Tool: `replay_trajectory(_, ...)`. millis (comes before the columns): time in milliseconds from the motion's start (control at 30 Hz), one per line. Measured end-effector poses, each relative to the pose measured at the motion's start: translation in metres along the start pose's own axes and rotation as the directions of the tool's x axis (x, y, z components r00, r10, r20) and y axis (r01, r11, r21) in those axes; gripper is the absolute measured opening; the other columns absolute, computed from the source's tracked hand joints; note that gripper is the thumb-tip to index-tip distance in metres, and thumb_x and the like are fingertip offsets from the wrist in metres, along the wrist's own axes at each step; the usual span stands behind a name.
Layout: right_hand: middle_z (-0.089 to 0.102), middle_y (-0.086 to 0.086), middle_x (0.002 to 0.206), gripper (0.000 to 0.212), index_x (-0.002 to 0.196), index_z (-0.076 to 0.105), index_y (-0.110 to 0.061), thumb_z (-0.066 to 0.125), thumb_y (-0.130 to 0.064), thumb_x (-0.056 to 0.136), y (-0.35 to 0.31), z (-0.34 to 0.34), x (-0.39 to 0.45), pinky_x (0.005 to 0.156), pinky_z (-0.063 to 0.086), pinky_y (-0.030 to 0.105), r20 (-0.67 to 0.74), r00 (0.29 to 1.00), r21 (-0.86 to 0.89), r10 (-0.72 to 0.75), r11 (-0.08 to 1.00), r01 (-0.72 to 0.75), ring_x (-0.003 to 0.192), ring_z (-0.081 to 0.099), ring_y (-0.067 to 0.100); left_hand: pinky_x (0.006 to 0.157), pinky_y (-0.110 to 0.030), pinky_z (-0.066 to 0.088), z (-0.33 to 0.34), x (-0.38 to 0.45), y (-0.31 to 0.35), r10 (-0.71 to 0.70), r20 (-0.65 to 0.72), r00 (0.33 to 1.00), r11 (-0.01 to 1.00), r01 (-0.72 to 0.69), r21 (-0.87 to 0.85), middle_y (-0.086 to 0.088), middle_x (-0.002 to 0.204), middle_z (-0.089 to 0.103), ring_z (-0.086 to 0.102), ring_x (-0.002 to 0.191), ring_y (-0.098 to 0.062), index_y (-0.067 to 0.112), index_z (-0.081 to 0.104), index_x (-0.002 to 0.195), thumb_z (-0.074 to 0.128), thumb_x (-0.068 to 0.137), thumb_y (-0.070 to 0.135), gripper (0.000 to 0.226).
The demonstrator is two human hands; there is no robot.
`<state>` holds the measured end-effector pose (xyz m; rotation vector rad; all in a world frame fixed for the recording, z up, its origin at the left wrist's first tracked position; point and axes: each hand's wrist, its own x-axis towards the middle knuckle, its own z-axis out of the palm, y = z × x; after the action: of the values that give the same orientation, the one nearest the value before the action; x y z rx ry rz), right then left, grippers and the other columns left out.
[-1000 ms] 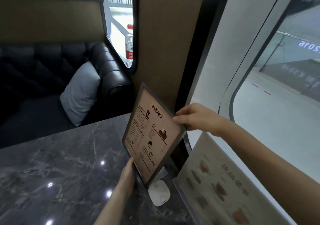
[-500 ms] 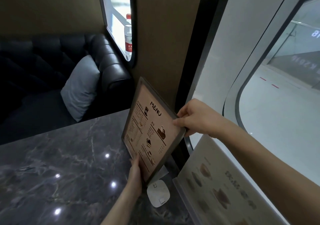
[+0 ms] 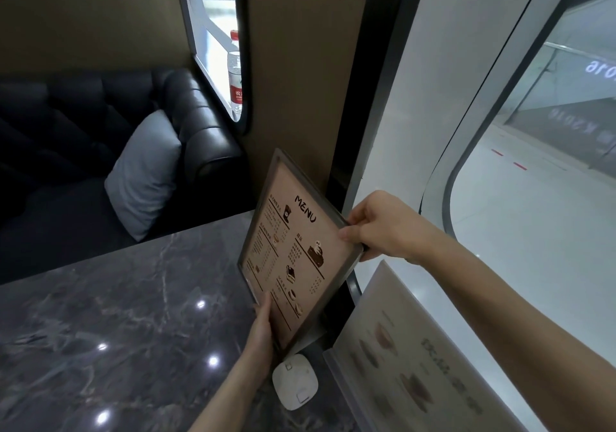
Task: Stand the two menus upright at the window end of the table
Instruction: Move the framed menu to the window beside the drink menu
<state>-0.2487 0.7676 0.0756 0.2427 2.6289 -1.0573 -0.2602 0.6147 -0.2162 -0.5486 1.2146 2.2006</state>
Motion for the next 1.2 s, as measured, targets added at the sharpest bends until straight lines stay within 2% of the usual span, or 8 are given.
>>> replay_trajectory(133, 0.069, 0.011, 0.094, 0.022, 0.098, 0.064, 0.005, 0.056, -0.013, 0.089, 0.002, -0.003, 0.001, 0.066, 0.061, 0.028, -0.009, 1.000, 0.011, 0.017, 1.000, -0.017, 0.067, 0.066, 0.014, 0.079, -0.039, 0.053, -0.002, 0.007, -0.002, -0.005, -0.017, 1.000, 1.000, 0.006, 0.021, -0.011, 0.127, 0.062, 0.058, 0.115, -0.031, 0.024, 0.042, 0.135, 0.044, 0.085, 0.059, 0.061)
replay_trajectory(600, 0.068, 0.012, 0.092, 0.023, 0.099, 0.064, 0.007, 0.055, -0.012, 0.089, 0.005, -0.009, 0.000, 0.078, 0.059, 0.037, -0.035, 0.998, 0.023, 0.049, 0.999, -0.049, 0.077, 0.066, 0.021, 0.074, -0.045, 0.056, 0.011, 0.009, 0.002, -0.042, 0.008, 0.999, 0.999, 0.042, 0.027, -0.014, 0.130, 0.057, 0.058, 0.114, -0.036, 0.031, 0.039, 0.133, 0.056, 0.064, 0.072, 0.083)
replay_trajectory(733, 0.067, 0.012, 0.096, 0.024, 0.101, 0.063, 0.005, 0.055, -0.014, 0.090, 0.004, -0.007, -0.003, 0.083, 0.058, 0.039, -0.029, 0.998, 0.009, 0.056, 0.998, -0.056, 0.085, 0.065, 0.023, 0.106, -0.049, 0.039, 0.004, 0.006, 0.006, -0.061, -0.052, 0.997, 0.971, 0.072, 0.227, -0.009, 0.141, 0.048, 0.048, 0.125, -0.030, 0.031, 0.026, 0.143, 0.056, 0.045, 0.086, 0.117)
replay_trajectory(833, 0.064, 0.010, 0.099, 0.027, 0.108, 0.061, 0.002, 0.051, -0.018, 0.092, 0.003, -0.006, -0.008, 0.085, 0.057, 0.039, -0.037, 0.998, -0.011, 0.053, 0.999, -0.053, 0.093, 0.062, 0.024, 0.108, -0.045, 0.037, 0.016, -0.019, 0.016, -0.041, -0.083, 0.996, 0.928, 0.069, 0.366, -0.011, 0.139, 0.049, 0.049, 0.125, -0.028, 0.017, 0.032, 0.142, 0.045, 0.080, 0.066, 0.080)
replay_trajectory(933, 0.062, 0.010, 0.102, 0.031, 0.115, 0.057, 0.001, 0.044, -0.019, 0.095, 0.003, -0.006, -0.019, 0.083, 0.055, 0.036, -0.032, 0.999, -0.060, 0.045, 0.997, -0.046, 0.095, 0.060, 0.024, 0.103, -0.038, 0.041, 0.030, -0.043, 0.016, 0.139, -0.157, 0.978, 0.781, -0.011, 0.624, -0.015, 0.133, 0.054, 0.052, 0.118, -0.030, 0.007, 0.049, 0.131, 0.032, 0.096, 0.036, 0.048)
replay_trajectory(1000, 0.064, 0.014, 0.107, 0.033, 0.117, 0.056, 0.001, 0.043, -0.021, 0.095, 0.003, -0.008, -0.030, 0.084, 0.054, 0.037, -0.015, 0.999, -0.088, 0.045, 0.995, -0.046, 0.097, 0.062, 0.026, 0.087, -0.033, 0.043, 0.036, -0.060, 0.016, 0.273, -0.132, 0.953, 0.615, -0.067, 0.785, -0.022, 0.117, 0.061, 0.055, 0.101, -0.030, 0.002, 0.061, 0.102, 0.034, 0.094, 0.024, 0.036)
replay_trajectory(1067, 0.064, 0.017, 0.114, 0.036, 0.120, 0.053, 0.000, 0.043, -0.024, 0.095, 0.005, -0.011, -0.044, 0.088, 0.053, 0.040, 0.000, 0.999, -0.115, 0.043, 0.992, -0.042, 0.099, 0.063, 0.027, 0.067, -0.029, 0.040, 0.042, -0.076, 0.014, 0.373, -0.062, 0.926, 0.494, -0.141, 0.858, -0.025, 0.097, 0.065, 0.053, 0.077, -0.023, 0.006, 0.055, 0.071, 0.039, 0.092, 0.019, 0.029)
replay_trajectory(1200, 0.065, 0.016, 0.115, 0.041, 0.122, 0.051, -0.002, 0.043, -0.031, 0.094, 0.019, -0.018, -0.077, 0.088, 0.051, 0.040, 0.008, 1.000, -0.160, 0.022, 0.987, -0.020, 0.100, 0.064, 0.028, 0.050, -0.025, 0.031, 0.058, -0.115, -0.004, 0.575, 0.067, 0.816, 0.326, -0.303, 0.895, -0.001, 0.062, 0.052, 0.050, 0.062, -0.017, 0.016, 0.044, 0.055, 0.042, 0.093, 0.018, 0.038)
